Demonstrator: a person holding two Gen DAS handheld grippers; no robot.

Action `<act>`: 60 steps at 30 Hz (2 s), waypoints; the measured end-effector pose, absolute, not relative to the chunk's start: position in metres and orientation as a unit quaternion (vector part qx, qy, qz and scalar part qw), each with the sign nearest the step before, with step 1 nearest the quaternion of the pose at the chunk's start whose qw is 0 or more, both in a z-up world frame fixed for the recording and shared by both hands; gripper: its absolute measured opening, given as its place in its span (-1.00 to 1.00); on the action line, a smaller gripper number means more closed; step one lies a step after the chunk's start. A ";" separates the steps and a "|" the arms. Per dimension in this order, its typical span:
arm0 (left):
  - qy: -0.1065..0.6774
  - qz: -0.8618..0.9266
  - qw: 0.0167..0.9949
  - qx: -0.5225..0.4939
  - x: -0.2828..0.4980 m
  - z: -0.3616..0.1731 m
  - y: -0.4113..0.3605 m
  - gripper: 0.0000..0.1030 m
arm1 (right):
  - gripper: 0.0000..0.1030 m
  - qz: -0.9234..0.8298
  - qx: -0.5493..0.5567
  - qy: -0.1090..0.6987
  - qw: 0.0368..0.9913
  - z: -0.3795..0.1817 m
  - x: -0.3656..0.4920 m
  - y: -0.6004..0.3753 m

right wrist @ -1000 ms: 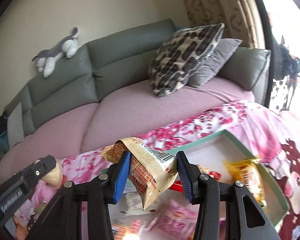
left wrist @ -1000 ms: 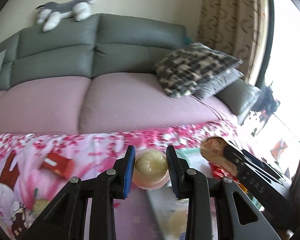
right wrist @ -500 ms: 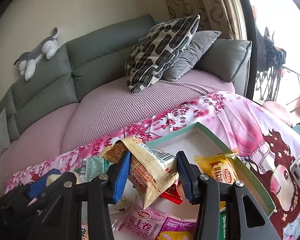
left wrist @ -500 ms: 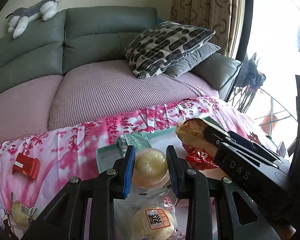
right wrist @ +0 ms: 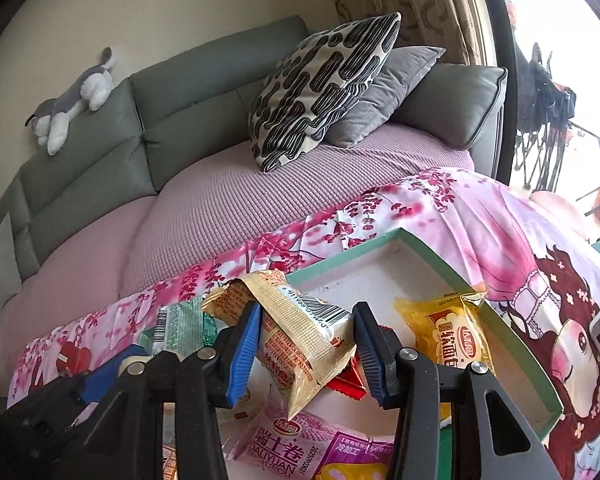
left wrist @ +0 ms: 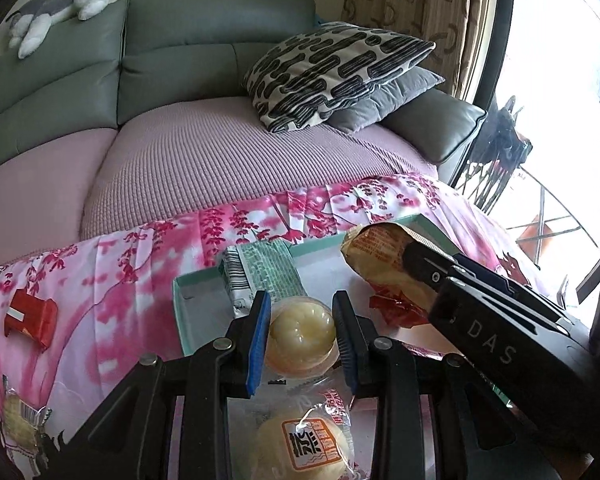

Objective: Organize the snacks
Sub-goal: 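Lower both packets into the tray and open both tools, then move both open tools back to the remaining snacks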

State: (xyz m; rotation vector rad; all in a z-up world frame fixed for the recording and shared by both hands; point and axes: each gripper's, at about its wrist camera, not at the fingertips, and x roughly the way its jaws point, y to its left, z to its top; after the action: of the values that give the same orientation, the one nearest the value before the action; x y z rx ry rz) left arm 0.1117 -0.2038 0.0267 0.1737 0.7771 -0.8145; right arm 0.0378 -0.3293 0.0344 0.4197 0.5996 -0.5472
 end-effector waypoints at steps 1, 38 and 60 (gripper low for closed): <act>0.369 -0.387 0.841 0.083 0.111 0.026 -0.205 -0.36 | -0.03 -0.265 0.203 0.290 0.897 0.035 0.038 -0.329; 0.411 -0.360 0.832 0.094 0.121 0.008 -0.209 0.05 | 0.18 -0.385 0.211 0.290 0.851 0.025 0.018 -0.357; 0.391 -0.314 0.857 0.118 0.123 0.026 -0.194 0.55 | 0.54 -0.366 0.166 0.331 0.853 0.032 0.028 -0.344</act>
State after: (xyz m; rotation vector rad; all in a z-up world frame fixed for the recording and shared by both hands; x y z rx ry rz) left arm 0.1234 -0.1942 0.0256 0.2484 0.8217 -0.6604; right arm 0.0279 -0.3445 0.0320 0.3484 0.6974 -0.7708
